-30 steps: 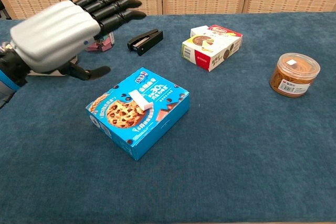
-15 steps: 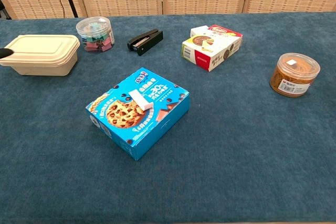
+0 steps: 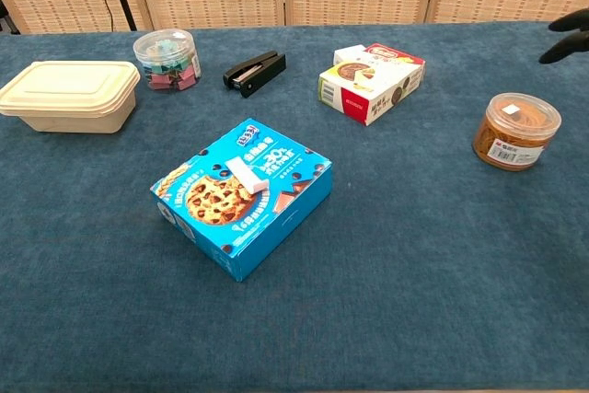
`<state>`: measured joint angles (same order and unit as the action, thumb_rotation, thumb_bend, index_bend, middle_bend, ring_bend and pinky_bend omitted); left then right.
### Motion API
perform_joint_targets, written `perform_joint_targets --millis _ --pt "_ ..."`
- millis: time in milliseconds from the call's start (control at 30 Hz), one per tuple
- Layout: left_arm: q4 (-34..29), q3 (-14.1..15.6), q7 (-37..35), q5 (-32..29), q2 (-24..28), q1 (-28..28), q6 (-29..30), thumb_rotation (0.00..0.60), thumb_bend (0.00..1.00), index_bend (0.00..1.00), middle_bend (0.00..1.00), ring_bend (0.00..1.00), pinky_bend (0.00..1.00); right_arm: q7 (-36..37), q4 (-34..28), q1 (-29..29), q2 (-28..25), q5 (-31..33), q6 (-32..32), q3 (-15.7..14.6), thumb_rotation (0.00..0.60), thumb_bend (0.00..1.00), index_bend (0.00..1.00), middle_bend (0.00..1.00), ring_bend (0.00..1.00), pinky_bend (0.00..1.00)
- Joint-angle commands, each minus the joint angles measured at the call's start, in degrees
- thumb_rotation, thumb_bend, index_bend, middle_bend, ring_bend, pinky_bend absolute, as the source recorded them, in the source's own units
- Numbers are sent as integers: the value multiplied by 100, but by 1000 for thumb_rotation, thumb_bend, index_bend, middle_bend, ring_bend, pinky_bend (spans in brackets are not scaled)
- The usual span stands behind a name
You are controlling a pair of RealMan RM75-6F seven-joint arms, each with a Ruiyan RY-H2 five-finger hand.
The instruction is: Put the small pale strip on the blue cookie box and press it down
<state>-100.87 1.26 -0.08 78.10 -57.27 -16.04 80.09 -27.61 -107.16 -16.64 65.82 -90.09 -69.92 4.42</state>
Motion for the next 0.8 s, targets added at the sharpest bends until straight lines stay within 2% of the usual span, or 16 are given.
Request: perform_joint_targets --millis 33,100,300,533,800 --pt "-134 -18 -282 -88 206 154 -20 600 267 0 0 0 0 -785 -413 -389 204 200 441 137 600 687 172 0 0 0" --pt "-151 -33 -307 -29 251 195 21 600 267 0 0 0 0 -1072 -535 -550 344 320 621 196 600 798 189 0 0 0" --pt "-174 -58 -463 178 312 340 152 600 267 0 0 0 0 -1932 -599 -1054 943 703 1014 384 600 988 240 0 0 0" --pt "-130 -86 -737 472 365 554 444 600 266 0 0 0 0 -2607 -337 -1588 1692 1285 1327 518 600 1000 261 0 0 0" --pt "-100 -160 -809 449 376 541 241 600 267 0 0 0 0 -2851 -75 -2142 2470 1899 1410 733 600 1000 269 0 0 0"
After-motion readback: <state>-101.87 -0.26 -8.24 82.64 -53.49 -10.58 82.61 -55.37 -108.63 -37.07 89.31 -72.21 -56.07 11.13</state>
